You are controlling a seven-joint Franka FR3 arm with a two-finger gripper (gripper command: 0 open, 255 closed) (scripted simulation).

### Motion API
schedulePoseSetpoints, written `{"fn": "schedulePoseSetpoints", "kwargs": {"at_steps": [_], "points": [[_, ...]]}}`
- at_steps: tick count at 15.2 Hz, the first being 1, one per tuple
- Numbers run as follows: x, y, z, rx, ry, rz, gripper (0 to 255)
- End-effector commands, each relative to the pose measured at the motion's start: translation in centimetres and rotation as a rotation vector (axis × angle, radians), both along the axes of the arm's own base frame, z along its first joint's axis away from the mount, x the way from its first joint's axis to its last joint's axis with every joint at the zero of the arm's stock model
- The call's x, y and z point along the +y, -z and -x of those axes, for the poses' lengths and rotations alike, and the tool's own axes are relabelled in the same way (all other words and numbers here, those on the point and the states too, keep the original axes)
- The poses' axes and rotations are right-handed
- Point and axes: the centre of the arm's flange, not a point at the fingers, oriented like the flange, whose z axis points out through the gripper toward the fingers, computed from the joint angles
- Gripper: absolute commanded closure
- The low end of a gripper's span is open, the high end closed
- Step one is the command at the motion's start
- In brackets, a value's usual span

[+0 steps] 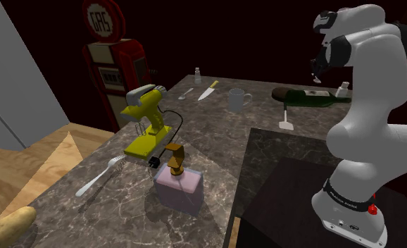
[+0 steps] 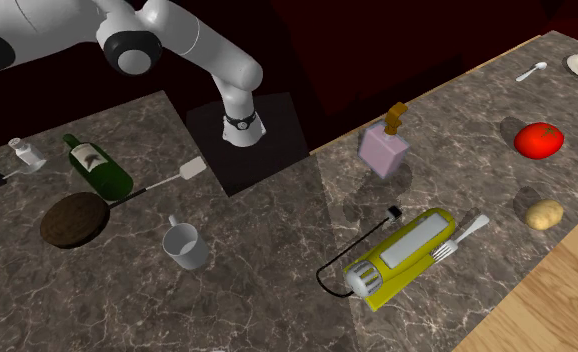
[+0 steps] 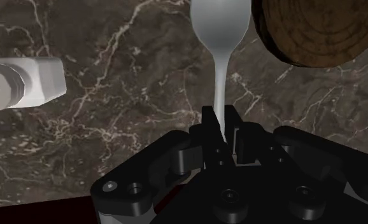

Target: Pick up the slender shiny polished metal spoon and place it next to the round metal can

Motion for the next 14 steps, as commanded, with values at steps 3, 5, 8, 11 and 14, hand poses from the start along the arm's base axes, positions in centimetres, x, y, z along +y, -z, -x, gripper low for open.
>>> {"fn": "schedulePoseSetpoints", "kwargs": {"at_steps": [3, 5, 8, 11, 14], "points": [[-0.2, 2.0, 0.1, 0.000, -0.001, 0.000, 255], [-0.2, 3.1, 0.1, 0.000, -0.001, 0.000, 255], [-0.2, 4.6, 0.1, 0.000, -0.001, 0.000, 255], [-0.2, 6.2, 0.1, 0.000, -0.001, 0.000, 255], [-0.2, 7.8, 0.1, 0.000, -0.001, 0.000, 255]]}}
